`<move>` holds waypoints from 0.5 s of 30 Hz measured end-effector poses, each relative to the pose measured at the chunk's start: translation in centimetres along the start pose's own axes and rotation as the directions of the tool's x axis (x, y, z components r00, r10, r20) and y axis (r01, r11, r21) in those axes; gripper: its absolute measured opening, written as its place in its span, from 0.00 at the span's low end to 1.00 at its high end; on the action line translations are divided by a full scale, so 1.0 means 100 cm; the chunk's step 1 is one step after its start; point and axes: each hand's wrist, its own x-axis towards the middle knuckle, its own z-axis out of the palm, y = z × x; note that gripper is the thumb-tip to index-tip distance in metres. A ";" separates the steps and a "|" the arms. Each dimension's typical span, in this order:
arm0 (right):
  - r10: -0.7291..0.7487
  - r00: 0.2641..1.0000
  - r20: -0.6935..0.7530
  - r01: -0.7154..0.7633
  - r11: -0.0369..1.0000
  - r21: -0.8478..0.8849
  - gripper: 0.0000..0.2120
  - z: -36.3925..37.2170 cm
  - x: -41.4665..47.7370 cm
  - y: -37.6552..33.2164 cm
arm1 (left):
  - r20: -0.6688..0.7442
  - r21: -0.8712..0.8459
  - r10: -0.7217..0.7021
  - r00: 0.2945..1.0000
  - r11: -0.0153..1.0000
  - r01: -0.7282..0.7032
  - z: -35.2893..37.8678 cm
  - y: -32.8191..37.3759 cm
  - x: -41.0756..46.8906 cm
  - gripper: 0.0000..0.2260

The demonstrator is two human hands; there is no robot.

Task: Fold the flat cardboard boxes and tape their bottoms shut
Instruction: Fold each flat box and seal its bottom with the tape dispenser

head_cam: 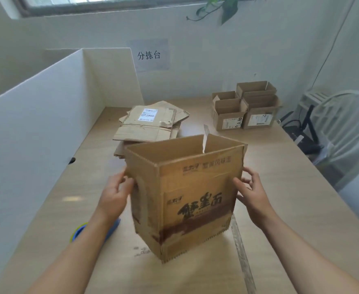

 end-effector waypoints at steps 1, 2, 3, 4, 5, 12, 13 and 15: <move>-0.015 1.000 0.022 0.015 1.000 -0.007 0.23 0.003 -0.006 0.002 | 0.037 0.025 -0.034 0.999 0.999 0.033 0.002 -0.008 -0.003 0.14; -0.031 0.999 0.041 0.031 1.000 -0.006 0.23 0.007 -0.012 0.004 | 0.060 0.001 -0.076 0.995 0.997 0.076 0.005 -0.013 -0.007 0.16; -0.042 0.998 0.051 0.042 0.999 0.001 0.23 0.011 -0.017 0.006 | 0.065 -0.022 -0.132 0.989 0.991 0.134 0.008 -0.016 -0.012 0.16; -0.052 0.997 0.057 0.052 0.999 0.008 0.24 0.014 -0.022 0.007 | 0.052 -0.044 -0.161 0.986 0.986 0.163 0.011 -0.018 -0.016 0.16; -0.065 0.996 0.062 0.065 0.998 0.007 0.27 0.016 -0.027 0.009 | 0.021 -0.050 -0.180 0.983 0.982 0.181 0.011 -0.018 -0.021 0.17; -0.190 0.970 0.151 0.222 0.946 -0.236 0.36 0.015 -0.046 0.013 | 0.086 -0.410 -0.165 0.982 0.893 0.186 -0.003 -0.015 -0.048 0.08; -0.216 0.962 0.165 0.252 0.934 -0.252 0.35 0.014 -0.045 0.013 | 0.113 -0.438 -0.145 0.983 0.881 0.180 -0.008 -0.017 -0.050 0.15; -0.234 0.956 0.176 0.274 0.925 -0.262 0.34 0.012 -0.043 0.013 | 0.200 -0.434 -0.092 0.975 0.884 0.172 -0.017 -0.018 -0.056 0.31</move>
